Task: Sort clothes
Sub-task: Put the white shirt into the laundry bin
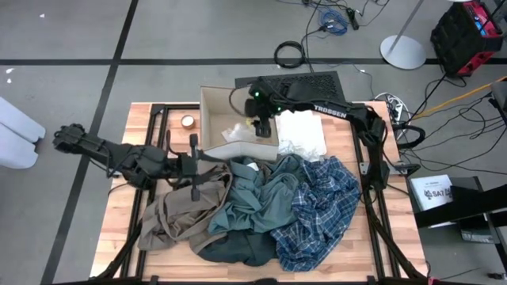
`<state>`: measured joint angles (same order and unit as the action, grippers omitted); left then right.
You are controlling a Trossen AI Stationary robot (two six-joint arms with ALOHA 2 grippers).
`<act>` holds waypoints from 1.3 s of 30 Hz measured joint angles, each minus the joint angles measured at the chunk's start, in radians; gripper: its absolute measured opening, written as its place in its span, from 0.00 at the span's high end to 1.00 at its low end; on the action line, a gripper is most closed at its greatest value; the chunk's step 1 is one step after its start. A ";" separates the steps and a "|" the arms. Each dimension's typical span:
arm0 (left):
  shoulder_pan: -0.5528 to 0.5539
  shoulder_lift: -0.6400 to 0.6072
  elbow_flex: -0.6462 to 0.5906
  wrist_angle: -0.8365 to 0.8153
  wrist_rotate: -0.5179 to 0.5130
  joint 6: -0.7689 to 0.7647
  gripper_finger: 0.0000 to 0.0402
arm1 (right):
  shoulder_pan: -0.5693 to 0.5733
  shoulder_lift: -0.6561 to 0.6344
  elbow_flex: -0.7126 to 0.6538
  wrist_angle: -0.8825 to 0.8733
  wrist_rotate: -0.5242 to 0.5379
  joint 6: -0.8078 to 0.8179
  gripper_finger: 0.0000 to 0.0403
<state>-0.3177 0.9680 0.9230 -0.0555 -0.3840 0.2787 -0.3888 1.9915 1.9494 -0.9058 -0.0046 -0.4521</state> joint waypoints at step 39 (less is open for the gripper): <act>0.069 0.093 0.001 -0.132 0.050 -0.169 0.67 | -0.537 -0.084 -0.269 -0.165 -0.128 0.591 0.51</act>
<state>-0.2489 1.0607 0.9237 -0.1872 -0.3343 0.1097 -0.9257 1.9079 1.6806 -1.0709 -0.1330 0.1388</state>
